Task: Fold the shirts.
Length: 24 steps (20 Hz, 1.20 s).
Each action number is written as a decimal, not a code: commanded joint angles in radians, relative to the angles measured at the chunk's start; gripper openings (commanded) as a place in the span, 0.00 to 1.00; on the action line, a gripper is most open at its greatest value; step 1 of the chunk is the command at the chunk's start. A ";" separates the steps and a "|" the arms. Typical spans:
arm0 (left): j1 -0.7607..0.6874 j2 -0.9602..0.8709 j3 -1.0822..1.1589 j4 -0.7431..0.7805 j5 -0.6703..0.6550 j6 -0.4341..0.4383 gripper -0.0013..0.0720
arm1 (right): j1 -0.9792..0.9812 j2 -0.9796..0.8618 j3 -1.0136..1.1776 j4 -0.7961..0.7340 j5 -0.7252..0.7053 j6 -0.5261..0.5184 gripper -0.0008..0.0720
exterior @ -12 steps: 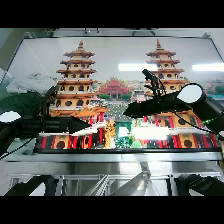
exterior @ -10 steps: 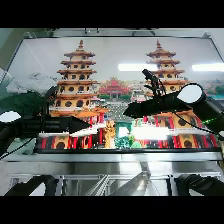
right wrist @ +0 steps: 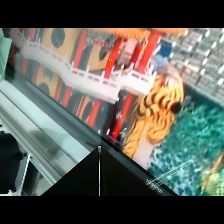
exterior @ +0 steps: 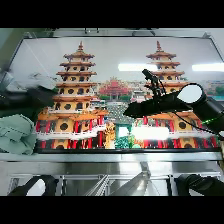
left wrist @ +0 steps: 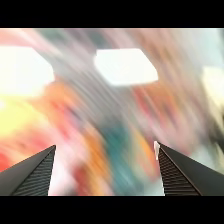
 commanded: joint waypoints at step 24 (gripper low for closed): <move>-0.011 -0.867 1.071 -0.111 -0.172 -0.066 0.04 | -0.001 0.005 0.001 0.016 0.018 -0.063 0.03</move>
